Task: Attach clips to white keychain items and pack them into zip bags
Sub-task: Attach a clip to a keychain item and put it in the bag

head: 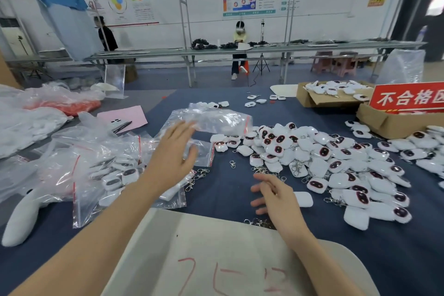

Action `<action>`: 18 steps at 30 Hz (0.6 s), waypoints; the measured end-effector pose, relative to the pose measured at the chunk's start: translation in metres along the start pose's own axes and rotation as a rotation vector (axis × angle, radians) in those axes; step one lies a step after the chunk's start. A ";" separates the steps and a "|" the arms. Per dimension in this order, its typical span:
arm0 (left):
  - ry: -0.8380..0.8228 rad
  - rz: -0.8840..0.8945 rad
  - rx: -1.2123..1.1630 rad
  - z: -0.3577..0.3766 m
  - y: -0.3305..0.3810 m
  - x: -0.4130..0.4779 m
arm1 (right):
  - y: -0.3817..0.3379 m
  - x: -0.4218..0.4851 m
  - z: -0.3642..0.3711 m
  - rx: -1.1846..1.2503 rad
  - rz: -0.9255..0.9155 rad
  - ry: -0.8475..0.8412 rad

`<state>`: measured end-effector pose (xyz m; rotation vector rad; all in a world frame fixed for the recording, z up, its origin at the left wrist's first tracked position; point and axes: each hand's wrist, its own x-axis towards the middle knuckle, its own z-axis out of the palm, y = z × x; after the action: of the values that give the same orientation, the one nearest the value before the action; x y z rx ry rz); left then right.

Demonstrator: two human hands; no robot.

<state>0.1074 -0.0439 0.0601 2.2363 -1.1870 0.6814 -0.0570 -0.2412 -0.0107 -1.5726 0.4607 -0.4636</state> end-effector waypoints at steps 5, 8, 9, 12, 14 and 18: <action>-0.165 0.315 0.098 -0.005 0.028 -0.029 | -0.028 -0.003 -0.029 0.593 0.193 -0.095; -0.210 0.403 0.138 -0.001 0.037 -0.037 | -0.037 -0.016 -0.051 0.607 0.214 -0.273; -0.200 0.405 0.170 0.002 0.040 -0.037 | -0.039 -0.021 -0.054 0.528 0.214 -0.287; -0.200 0.121 0.057 0.013 0.060 -0.036 | -0.034 -0.034 -0.058 0.344 0.158 -0.196; -0.207 -0.348 -0.429 0.019 0.087 -0.035 | -0.028 -0.043 -0.057 0.335 0.104 -0.123; -0.326 -1.013 -1.212 0.030 0.134 -0.031 | -0.025 -0.061 -0.054 0.349 0.033 -0.018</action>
<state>-0.0162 -0.1104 0.0454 1.4981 -0.2316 -0.6754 -0.1378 -0.2512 0.0163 -1.2299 0.3680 -0.4763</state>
